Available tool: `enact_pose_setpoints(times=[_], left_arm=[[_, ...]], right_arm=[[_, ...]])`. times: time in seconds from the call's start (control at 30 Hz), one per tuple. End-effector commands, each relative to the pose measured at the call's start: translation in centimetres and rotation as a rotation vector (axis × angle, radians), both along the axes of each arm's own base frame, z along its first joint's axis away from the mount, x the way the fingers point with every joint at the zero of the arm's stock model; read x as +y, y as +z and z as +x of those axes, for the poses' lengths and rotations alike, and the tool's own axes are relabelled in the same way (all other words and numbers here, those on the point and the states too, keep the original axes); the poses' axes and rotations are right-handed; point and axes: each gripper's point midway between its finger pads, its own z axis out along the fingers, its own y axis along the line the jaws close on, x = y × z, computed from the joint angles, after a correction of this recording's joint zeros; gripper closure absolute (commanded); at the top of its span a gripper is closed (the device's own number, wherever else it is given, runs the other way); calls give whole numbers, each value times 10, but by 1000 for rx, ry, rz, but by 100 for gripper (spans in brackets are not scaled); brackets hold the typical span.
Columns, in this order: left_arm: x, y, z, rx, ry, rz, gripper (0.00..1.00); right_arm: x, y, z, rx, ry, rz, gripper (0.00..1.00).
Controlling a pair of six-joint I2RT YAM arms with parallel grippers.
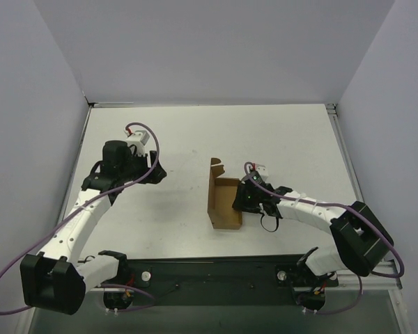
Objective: Fold the paper box
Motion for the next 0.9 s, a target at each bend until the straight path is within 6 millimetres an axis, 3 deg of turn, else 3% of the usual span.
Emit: enact_pose_setpoints(times=[0.0,0.03,0.1,0.23,0.4,0.5,0.6,0.7,0.83,0.87], left_arm=[[-8,-3,6,10,-25,-27,26],[-9,-7,4,23,-30,-27,26],[-12,-14,4,53,-36,-24,26],[-22,-26,3,98,-68,-21,27],[-33,-33,-1,132,-107,-26,27],[-31,-29,1,113,-97,-23,27],[-27,-24,1,90,-86,-11,27],[-19,-19,3,58,-60,20,27],[-3,-11,6,3,2,78,27],[1,-8,6,-12,21,94,27]], right_arm=[[22,21,13,-26,-46,143,60],[21,25,13,-33,-45,145,51],[11,37,13,-62,-60,142,44],[-20,57,6,-118,-104,92,42],[-73,45,-8,-153,-194,-96,43],[-86,30,-22,-130,-199,-150,45],[-71,23,-28,-134,-176,-105,46],[-43,19,-33,-156,-98,-94,46],[7,19,-34,-164,35,-83,47],[29,29,-37,-175,87,-50,48]])
